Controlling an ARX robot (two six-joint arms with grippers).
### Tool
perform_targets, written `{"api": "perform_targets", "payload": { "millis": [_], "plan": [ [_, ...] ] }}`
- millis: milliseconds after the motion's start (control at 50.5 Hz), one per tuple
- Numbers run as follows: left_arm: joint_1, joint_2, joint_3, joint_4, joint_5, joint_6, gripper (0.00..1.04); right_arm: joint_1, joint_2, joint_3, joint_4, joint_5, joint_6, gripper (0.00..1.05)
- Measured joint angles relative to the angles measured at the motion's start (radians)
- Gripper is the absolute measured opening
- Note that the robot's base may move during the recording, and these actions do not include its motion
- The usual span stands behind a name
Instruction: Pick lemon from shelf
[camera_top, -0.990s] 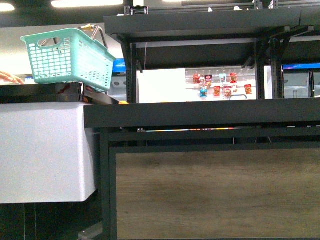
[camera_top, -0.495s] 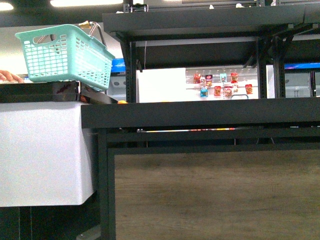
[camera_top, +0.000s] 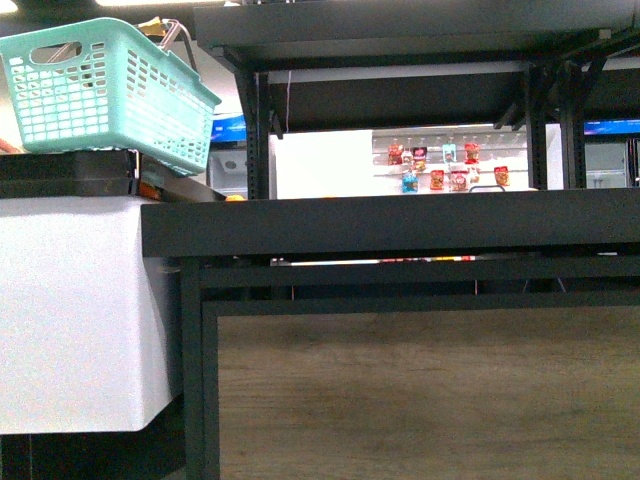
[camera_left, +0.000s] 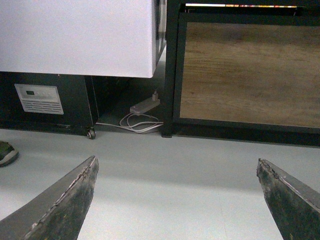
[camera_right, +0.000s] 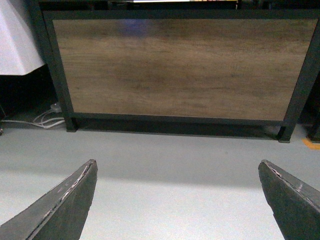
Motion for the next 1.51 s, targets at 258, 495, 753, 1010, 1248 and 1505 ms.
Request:
{"api": "perform_targets", "payload": {
  "millis": [258,495,753,1010,1248,1505],
  "plan": [
    [0.000,0.000,0.000,0.000,0.000,0.000,0.97,0.000,0.000,0.000,0.000,0.000,0.000,0.97],
    [0.000,0.000,0.000,0.000,0.000,0.000,0.97,0.000,0.000,0.000,0.000,0.000,0.000,0.97],
    [0.000,0.000,0.000,0.000,0.000,0.000,0.97,0.000,0.000,0.000,0.000,0.000,0.000,0.97],
    [0.000,0.000,0.000,0.000,0.000,0.000,0.97,0.000,0.000,0.000,0.000,0.000,0.000,0.97],
    [0.000,0.000,0.000,0.000,0.000,0.000,0.97,0.000,0.000,0.000,0.000,-0.002,0.000,0.97],
    [0.000,0.000,0.000,0.000,0.000,0.000,0.97,0.000,0.000,0.000,0.000,-0.003,0.000,0.97]
  ]
}}
